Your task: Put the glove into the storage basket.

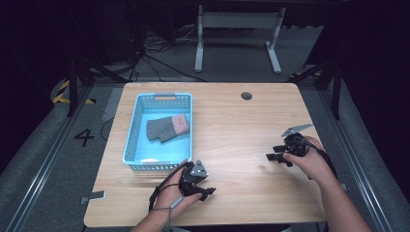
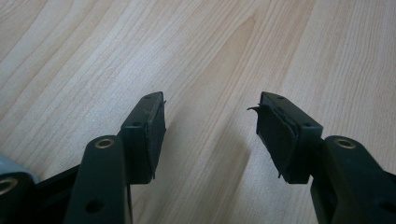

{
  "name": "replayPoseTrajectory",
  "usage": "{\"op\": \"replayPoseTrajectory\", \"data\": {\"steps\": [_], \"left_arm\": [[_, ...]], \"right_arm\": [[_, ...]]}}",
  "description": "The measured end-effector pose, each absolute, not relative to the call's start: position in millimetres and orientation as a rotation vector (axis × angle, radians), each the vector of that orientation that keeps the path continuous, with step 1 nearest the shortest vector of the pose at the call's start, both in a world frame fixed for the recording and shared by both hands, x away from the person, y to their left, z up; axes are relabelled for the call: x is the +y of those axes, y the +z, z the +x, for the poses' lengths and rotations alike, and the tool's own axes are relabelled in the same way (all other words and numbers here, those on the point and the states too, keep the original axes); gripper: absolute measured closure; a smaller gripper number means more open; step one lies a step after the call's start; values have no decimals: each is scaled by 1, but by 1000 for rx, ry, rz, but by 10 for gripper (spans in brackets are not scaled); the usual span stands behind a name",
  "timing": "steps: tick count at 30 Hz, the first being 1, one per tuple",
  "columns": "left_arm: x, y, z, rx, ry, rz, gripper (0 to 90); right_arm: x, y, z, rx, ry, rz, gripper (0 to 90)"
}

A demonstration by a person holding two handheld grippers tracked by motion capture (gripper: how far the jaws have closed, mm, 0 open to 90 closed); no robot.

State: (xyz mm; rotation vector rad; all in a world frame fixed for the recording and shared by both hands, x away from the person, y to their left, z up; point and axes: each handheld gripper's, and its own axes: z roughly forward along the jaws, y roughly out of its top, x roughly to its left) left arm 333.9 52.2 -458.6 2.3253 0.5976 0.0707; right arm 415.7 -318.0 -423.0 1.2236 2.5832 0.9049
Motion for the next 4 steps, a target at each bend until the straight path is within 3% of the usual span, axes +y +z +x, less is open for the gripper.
{"op": "replayPoseTrajectory", "data": {"steps": [4], "left_arm": [[53,-458,333,605,70,2322,426]], "right_arm": [[-318,-423,417,2583,907,1222,470]]}}
